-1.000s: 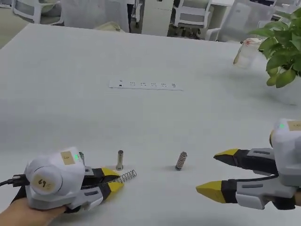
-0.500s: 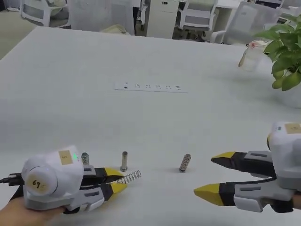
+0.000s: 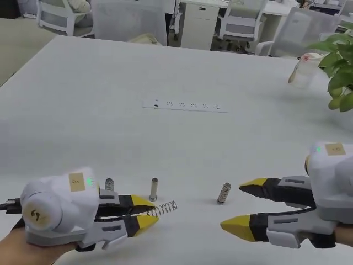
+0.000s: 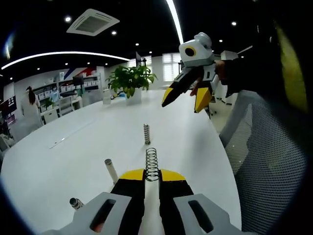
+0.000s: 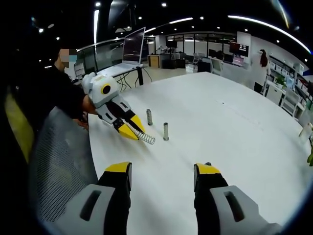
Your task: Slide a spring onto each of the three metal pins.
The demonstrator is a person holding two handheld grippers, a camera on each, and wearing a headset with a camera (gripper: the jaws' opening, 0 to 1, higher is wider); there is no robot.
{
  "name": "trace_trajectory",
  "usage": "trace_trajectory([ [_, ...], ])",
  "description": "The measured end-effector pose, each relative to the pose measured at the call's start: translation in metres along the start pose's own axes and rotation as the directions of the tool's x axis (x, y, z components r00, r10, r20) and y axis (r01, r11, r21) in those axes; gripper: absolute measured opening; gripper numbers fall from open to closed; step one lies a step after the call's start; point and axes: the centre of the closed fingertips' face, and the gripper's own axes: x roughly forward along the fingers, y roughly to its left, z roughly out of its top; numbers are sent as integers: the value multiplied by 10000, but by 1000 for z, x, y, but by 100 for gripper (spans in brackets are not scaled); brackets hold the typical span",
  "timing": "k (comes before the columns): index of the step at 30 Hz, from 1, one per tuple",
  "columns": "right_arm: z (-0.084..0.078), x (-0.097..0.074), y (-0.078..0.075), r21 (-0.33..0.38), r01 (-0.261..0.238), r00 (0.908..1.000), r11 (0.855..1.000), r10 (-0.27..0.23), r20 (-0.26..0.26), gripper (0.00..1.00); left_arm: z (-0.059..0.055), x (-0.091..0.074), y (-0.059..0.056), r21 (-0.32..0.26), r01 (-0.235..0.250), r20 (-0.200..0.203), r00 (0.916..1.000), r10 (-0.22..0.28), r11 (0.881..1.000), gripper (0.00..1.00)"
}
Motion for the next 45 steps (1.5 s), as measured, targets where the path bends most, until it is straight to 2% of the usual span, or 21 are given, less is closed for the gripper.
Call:
trace_trajectory([
  [10,13,12,15,-320,-536,9985,9980,539,95,47,16,-8,-10,312,188,298,9994,-197,9993,2],
  [19,25,26,27,-556,-1126,9934,9921,1135,134,44,22,-15,-15,503,197,437,9988,-219,9985,2],
  [27,28,33,35,-612,-1506,9885,9867,1512,56,42,30,-19,-18,671,231,610,9978,-272,9975,2],
  [38,30,39,50,-580,-2213,9750,9735,2221,78,39,38,-22,-26,886,394,789,9958,-465,9953,2],
  [45,33,38,60,-728,-2670,9630,9609,2690,191,35,43,-25,-34,1097,725,856,9929,-821,9913,2],
])
